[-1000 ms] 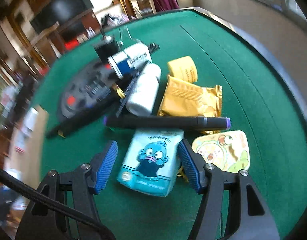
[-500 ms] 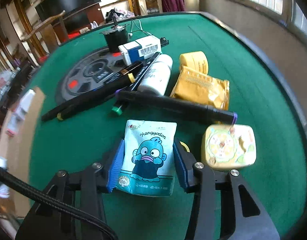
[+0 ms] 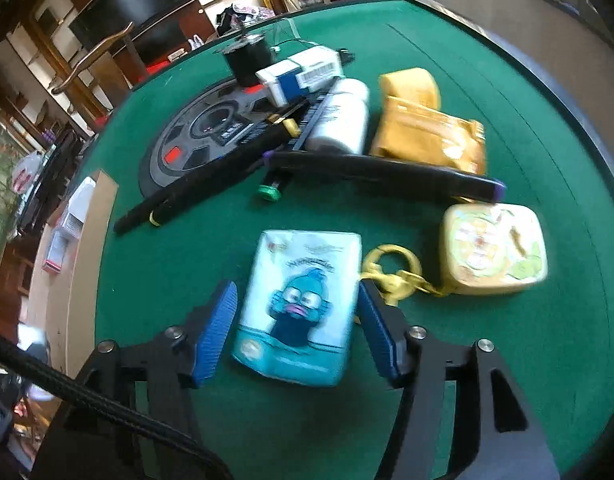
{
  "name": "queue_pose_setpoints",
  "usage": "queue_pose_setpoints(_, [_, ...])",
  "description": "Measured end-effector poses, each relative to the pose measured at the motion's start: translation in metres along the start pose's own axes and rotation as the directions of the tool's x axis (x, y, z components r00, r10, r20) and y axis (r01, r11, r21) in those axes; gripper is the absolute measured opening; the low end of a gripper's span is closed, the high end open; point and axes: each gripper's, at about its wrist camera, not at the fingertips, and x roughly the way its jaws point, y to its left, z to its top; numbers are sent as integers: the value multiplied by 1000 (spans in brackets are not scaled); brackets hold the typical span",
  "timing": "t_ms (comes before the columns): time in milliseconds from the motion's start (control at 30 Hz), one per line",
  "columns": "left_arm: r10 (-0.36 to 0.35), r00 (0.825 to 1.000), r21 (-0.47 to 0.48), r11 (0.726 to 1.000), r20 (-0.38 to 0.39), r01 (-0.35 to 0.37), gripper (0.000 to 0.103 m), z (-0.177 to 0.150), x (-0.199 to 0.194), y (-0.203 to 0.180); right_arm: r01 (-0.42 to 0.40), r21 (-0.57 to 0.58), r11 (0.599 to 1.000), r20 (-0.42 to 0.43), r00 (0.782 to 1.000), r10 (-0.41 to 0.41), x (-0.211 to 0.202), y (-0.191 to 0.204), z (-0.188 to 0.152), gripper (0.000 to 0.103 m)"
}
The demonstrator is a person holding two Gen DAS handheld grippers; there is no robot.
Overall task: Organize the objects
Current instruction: 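Carry the pill bottle toward the tray while the right gripper grasps the blue tissue pack, then lower the pill bottle and tissue pack into the cardboard tray and release both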
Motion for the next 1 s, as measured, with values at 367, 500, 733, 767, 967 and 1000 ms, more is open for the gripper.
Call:
queue_pose_setpoints(367, [14, 1000, -42, 999, 16, -13, 31, -1, -8, 23, -34, -33, 999, 38, 999, 35, -10, 2, -11, 43])
queue_pose_setpoints(500, [16, 1000, -58, 998, 21, -15, 31, -1, -11, 29, -179, 52, 982, 58, 983, 176, -27, -13, -11, 43])
queue_pose_setpoints(733, [38, 998, -60, 998, 54, -35, 31, 5, -26, 36, -349, 114, 930, 113, 935, 337, -64, -15, -1, 44])
queue_pose_setpoints(767, [41, 997, -60, 997, 59, -38, 31, 7, -28, 38, -361, 109, 926, 117, 930, 349, -69, -12, 0, 44])
queue_pose_setpoints(967, [105, 991, -47, 994, 80, -101, 31, 28, -40, 57, -422, 30, 906, 121, 901, 416, -90, 27, 9, 44])
queue_pose_setpoints(1000, [120, 989, -42, 992, 83, -117, 31, 31, -41, 61, -424, 6, 905, 114, 900, 421, -91, 39, 12, 44])
